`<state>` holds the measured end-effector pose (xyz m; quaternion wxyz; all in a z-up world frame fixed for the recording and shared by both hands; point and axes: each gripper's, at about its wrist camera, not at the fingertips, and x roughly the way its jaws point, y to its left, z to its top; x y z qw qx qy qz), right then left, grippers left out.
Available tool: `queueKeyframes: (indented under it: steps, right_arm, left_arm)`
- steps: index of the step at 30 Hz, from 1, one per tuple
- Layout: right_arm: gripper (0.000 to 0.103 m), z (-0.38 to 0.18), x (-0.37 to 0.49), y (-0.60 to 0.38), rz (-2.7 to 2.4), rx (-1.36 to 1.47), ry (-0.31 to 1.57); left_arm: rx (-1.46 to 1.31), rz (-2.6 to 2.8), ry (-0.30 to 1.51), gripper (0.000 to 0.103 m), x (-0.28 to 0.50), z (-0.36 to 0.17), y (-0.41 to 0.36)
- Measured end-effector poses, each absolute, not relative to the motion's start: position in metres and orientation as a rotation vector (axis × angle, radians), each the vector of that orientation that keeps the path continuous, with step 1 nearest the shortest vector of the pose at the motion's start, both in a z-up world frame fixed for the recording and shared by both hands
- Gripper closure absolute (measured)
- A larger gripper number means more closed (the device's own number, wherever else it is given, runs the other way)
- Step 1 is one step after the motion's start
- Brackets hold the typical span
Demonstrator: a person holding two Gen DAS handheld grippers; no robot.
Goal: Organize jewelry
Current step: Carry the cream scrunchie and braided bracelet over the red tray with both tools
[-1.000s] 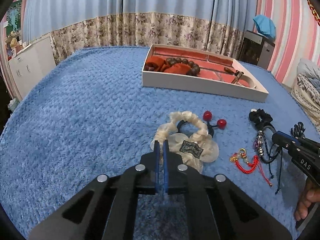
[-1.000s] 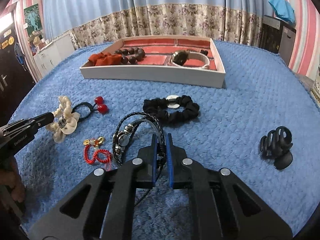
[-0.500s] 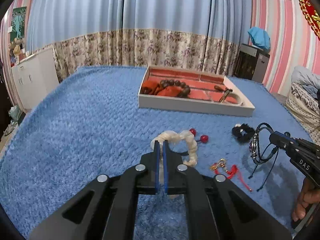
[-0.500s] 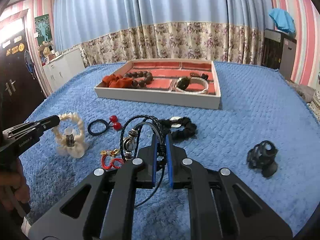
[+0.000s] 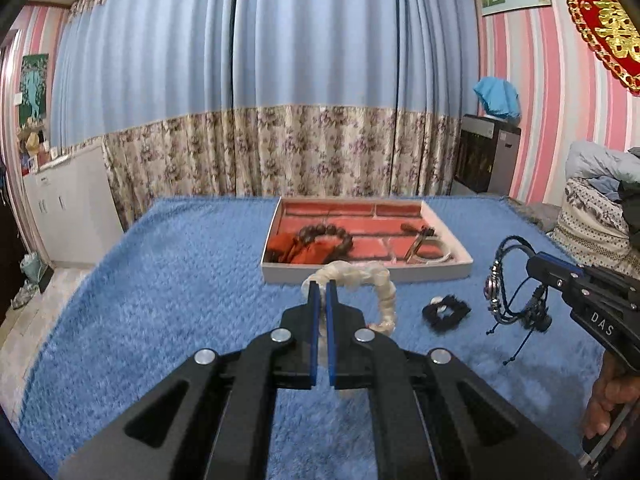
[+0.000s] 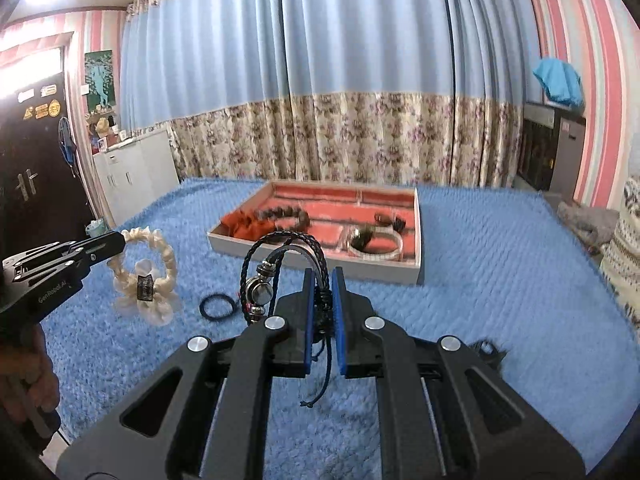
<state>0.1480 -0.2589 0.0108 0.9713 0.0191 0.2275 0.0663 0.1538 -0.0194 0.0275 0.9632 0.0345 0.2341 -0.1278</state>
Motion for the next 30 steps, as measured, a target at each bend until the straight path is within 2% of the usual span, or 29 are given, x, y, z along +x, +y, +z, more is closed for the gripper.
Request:
queueKeyframes:
  steps: [14, 30]
  right_arm:
    - [0.094, 0.059, 0.166, -0.277, 0.134, 0.043, 0.372]
    - [0.094, 0.054, 0.238, -0.281, 0.110, 0.052, 0.411]
  left_arm:
    - [0.062, -0.270, 0.370, 0.100, 0.170, 0.081, -0.046]
    - [0.058, -0.318, 0.390, 0.100, 0.246, 0.076, -0.067]
